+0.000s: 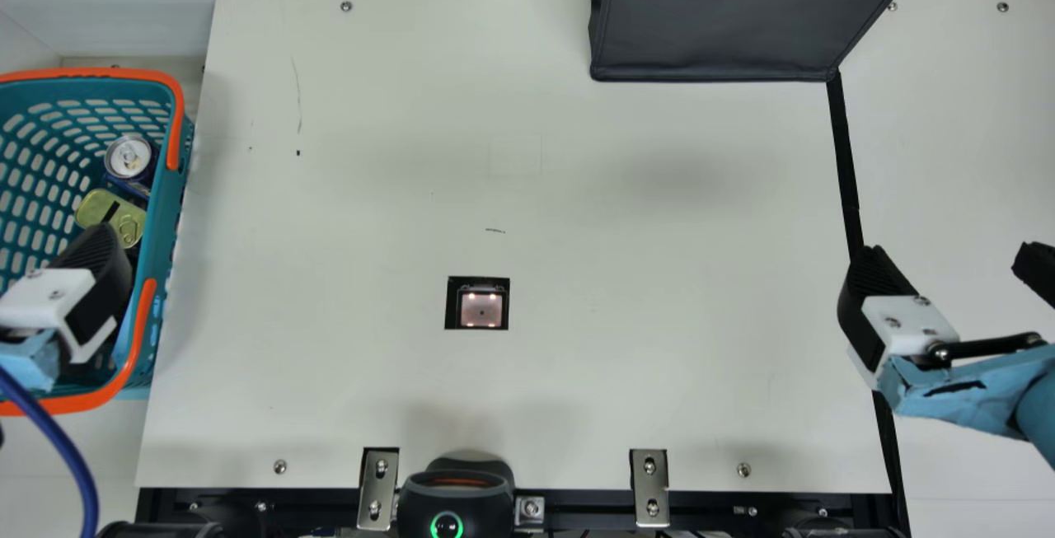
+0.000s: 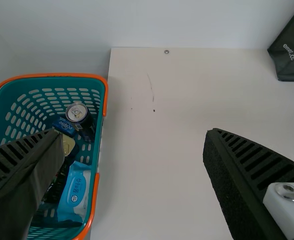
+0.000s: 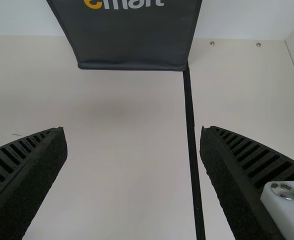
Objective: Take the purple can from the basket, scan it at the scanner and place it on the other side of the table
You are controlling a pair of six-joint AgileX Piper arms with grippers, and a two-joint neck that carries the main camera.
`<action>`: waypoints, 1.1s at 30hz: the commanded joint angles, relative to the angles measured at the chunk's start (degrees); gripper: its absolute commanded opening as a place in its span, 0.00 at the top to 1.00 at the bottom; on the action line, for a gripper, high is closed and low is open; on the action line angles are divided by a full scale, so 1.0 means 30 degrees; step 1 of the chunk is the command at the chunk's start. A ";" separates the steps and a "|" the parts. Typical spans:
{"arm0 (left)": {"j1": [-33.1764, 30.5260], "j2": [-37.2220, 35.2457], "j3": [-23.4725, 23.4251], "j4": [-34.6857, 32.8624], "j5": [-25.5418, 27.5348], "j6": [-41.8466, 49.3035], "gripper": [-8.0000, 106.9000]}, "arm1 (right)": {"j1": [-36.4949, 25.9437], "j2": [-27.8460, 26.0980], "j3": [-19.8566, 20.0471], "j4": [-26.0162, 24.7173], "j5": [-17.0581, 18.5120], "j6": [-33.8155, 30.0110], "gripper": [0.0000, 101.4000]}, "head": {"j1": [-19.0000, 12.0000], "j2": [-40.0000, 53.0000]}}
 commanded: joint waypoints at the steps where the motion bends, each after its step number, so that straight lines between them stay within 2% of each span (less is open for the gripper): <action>1: 0.0000 0.0000 0.0000 0.0000 0.0000 0.0000 0.15 | 0.0000 0.0000 0.0000 0.0000 0.0000 0.0000 0.06 | -0.0553 0.0476; 15: 0.0000 0.0000 0.0000 0.0000 0.0000 0.0000 0.15 | 0.0000 0.0000 0.0000 0.0000 0.0001 0.0000 0.06 | -0.0553 0.6697; 33: 0.0000 0.0000 0.0000 0.0000 0.0000 0.0000 0.15 | 0.0000 0.0000 0.0000 0.0000 0.0001 0.0000 0.06 | -0.0553 0.6697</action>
